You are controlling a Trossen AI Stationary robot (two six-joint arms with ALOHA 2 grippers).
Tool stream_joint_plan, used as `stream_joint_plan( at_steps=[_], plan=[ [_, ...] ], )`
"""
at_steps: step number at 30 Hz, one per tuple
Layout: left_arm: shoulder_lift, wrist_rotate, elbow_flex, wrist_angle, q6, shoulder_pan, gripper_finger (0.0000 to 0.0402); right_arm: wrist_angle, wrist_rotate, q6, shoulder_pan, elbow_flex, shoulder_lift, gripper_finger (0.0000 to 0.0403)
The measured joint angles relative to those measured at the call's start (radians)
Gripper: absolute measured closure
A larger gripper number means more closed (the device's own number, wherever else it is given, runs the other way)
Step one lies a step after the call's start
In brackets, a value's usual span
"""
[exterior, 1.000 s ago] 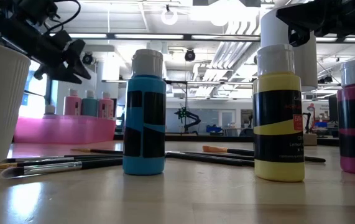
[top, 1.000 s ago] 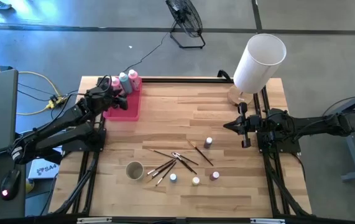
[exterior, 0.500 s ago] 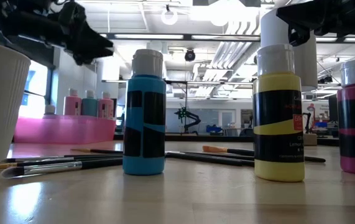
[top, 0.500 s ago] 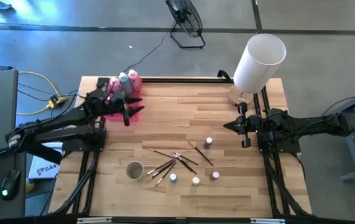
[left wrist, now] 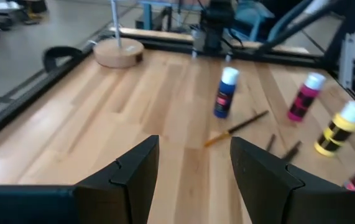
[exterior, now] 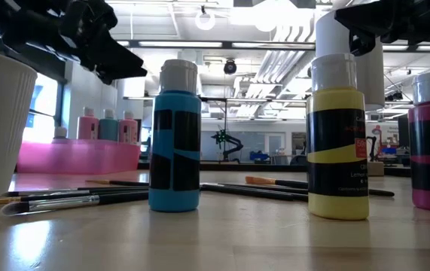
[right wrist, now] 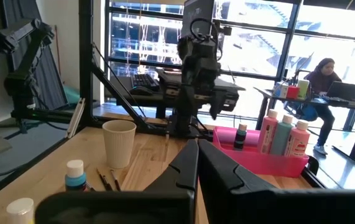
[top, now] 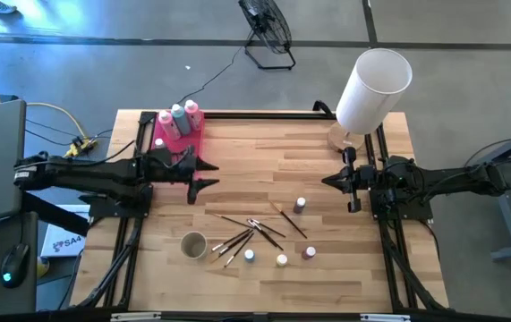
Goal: Pick & Place Paint Supplies
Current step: Put the small light blue paint bottle into the pink bin
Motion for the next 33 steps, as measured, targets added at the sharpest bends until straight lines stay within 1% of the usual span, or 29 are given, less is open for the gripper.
stream_joint_plan(
  at_steps=[5,13,16,18,20,22,24,27,33],
  plan=[
    [-0.001,0.005,0.000,0.032,0.000,-0.013,0.0206,-0.001,0.000,-0.001,0.000,0.000,0.000,0.0400],
    [-0.001,0.034,0.000,0.164,-0.004,-0.012,0.0206,-0.001,0.000,0.000,0.000,0.000,0.000,0.0400],
    [0.005,0.063,0.000,0.222,-0.052,-0.022,0.0206,-0.003,0.000,0.030,0.000,0.000,0.000,0.0400],
    [0.018,0.060,0.001,0.244,-0.073,-0.057,0.0208,-0.008,0.000,0.045,0.000,0.000,0.000,0.0400],
    [0.039,0.030,0.019,0.224,-0.079,-0.108,0.0216,-0.018,0.000,0.053,0.000,0.000,0.000,0.0400],
    [0.074,-0.030,0.057,0.198,-0.078,-0.174,0.0230,-0.033,0.000,0.077,0.000,0.000,0.001,0.0400],
    [0.117,-0.105,0.107,0.142,-0.065,-0.240,0.0247,-0.038,0.000,0.113,0.000,0.000,0.001,0.0400],
    [0.199,-0.183,0.204,0.048,-0.045,-0.327,0.0270,-0.047,-0.013,0.161,0.000,0.000,0.001,0.0400],
    [0.372,-0.229,0.417,-0.142,-0.026,-0.437,0.0301,-0.066,-0.060,0.182,0.000,0.000,0.001,0.0400]
  ],
)
